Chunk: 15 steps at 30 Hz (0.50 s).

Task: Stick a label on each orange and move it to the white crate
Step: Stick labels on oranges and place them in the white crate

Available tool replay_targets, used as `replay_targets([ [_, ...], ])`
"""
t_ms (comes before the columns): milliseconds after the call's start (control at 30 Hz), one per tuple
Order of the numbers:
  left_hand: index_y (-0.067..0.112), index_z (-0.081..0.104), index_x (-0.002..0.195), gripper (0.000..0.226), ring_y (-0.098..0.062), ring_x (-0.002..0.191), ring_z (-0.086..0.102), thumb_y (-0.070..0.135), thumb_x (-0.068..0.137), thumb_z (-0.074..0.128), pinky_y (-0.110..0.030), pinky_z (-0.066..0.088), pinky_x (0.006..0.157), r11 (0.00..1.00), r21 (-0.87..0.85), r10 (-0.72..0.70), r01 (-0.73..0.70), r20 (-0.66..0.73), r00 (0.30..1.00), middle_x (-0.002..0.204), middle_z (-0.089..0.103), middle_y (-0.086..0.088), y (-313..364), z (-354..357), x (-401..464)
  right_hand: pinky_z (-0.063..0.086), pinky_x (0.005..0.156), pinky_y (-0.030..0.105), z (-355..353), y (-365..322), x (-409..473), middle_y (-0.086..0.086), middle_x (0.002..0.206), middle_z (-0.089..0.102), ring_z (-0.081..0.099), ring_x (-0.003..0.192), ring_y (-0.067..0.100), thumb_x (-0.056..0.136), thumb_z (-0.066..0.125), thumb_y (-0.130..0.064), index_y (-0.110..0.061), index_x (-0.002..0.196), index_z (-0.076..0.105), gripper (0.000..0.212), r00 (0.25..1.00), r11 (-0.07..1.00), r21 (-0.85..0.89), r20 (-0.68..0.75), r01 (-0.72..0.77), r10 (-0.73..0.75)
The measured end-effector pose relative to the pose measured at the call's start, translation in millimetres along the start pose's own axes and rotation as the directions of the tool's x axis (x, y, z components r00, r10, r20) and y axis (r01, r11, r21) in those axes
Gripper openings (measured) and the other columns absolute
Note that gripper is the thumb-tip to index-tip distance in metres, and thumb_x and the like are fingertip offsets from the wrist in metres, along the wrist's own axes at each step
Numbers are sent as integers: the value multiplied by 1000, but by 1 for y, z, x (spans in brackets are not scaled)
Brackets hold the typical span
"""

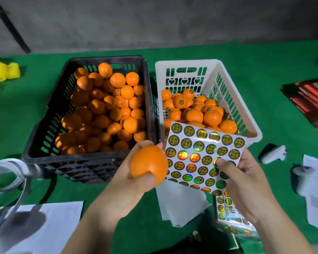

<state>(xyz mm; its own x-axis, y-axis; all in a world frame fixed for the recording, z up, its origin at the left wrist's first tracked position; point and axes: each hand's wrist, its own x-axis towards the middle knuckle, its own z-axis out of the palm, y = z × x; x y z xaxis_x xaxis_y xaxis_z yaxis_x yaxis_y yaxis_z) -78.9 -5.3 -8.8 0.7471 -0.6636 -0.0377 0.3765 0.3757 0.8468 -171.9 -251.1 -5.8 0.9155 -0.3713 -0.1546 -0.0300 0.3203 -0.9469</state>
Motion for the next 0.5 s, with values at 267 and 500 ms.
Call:
replay_targets([
  [267, 41, 57, 131, 80, -22, 105, 76, 39, 63, 100, -36, 62, 77, 940, 339, 118, -42, -206, 971, 119, 71, 14, -8, 21, 1, 47, 107, 30, 13, 5, -16, 0, 141, 45, 57, 126, 14, 91, 80, -13, -37, 151, 31, 81, 956, 767, -625, -116, 142, -271],
  [500, 42, 44, 151, 95, -16, 121, 66, 45, 71, 96, -22, 59, 86, 743, 660, 137, -110, 11, 991, 140, 56, 16, 5, 36, -6, 44, 103, 36, 27, -26, -9, -1, 127, 66, 59, 119, 23, 97, 72, -31, -15, 131, 70, 37, 705, 209, -734, 469, 646, -531],
])
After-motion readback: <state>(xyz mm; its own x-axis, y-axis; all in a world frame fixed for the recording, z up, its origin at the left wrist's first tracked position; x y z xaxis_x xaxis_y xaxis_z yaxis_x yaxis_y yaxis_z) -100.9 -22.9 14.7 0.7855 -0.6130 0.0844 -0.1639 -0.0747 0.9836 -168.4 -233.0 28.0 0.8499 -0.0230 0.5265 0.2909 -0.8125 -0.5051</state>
